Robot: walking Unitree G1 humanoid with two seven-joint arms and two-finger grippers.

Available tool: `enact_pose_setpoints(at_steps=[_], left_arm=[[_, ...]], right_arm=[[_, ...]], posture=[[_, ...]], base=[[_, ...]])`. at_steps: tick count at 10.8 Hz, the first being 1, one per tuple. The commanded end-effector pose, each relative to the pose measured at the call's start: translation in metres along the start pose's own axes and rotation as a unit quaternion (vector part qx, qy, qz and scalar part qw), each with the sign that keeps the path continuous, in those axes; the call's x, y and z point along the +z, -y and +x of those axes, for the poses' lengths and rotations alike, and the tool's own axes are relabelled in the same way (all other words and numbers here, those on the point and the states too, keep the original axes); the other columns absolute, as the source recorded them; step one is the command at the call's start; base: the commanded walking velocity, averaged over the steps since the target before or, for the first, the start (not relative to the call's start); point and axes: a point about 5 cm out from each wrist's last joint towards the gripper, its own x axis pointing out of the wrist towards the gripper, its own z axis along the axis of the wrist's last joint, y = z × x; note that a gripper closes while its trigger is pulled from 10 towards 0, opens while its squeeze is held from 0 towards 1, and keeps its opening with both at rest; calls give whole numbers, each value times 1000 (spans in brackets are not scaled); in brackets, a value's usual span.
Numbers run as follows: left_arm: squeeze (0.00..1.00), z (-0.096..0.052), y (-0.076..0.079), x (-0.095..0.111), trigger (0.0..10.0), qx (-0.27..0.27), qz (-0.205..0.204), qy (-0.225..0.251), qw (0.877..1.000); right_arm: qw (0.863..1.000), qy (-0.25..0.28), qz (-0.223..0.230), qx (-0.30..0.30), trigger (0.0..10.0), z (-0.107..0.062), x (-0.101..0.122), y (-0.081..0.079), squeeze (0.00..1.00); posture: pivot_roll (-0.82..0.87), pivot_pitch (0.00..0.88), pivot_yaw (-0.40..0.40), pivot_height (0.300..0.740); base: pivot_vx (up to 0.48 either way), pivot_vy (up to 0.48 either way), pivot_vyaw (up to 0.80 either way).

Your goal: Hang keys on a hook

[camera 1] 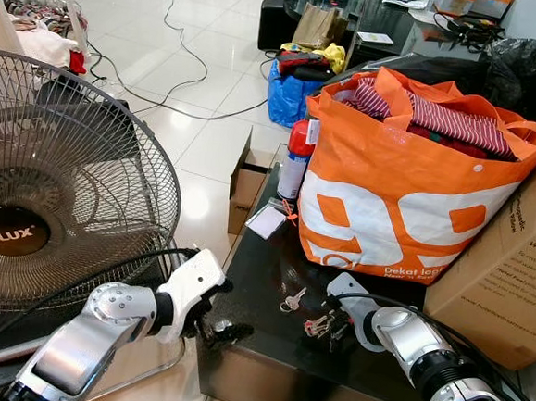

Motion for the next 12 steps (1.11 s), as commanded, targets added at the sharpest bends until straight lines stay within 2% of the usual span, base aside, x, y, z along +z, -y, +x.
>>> enact_pose_setpoints(at_steps=[1,4,5,6,7,8,10,11,12], left_arm=[[0,2,-1,3,10000,-4,6,2,1000],[0,2,-3,3,10000,3,7,5,1000],[0,0,-7,5,10000,32,11,21,999],[0,-2,-10,6,10000,51,8,31,998],[0,-5,-13,9,10000,76,8,51,996],[0,-7,-20,14,10000,126,6,79,989],[0,-13,-33,31,10000,217,0,141,966],[0,-14,-37,38,10000,246,9,162,956],[0,-15,-39,43,10000,269,2,174,947]], right_arm=[[1000,2,11,-6,0,-2,-2,5,0],[999,28,30,-16,0,-8,-2,11,0],[993,81,77,-29,0,-20,-4,17,0],[989,105,96,-32,0,-28,-6,18,0],[982,137,123,-37,0,-41,-12,17,0],[973,173,147,-42,0,-56,-16,12,0],[945,253,194,-77,0,-83,-10,3,0],[915,310,230,-114,0,-98,-1,0,0],[874,378,272,-141,0,-113,12,-6,0]], posture=[[-93,0,-41,740],[-92,0,-41,740],[-84,0,-41,740],[-83,0,-38,740],[-81,0,-18,740],[-82,0,-2,740],[-64,0,6,740],[-58,0,7,740],[-55,0,6,740]], base=[[0,0,0],[0,0,0],[0,0,0],[0,0,0],[0,0,0],[0,0,0],[0,0,0],[0,0,0],[0,0,0]])
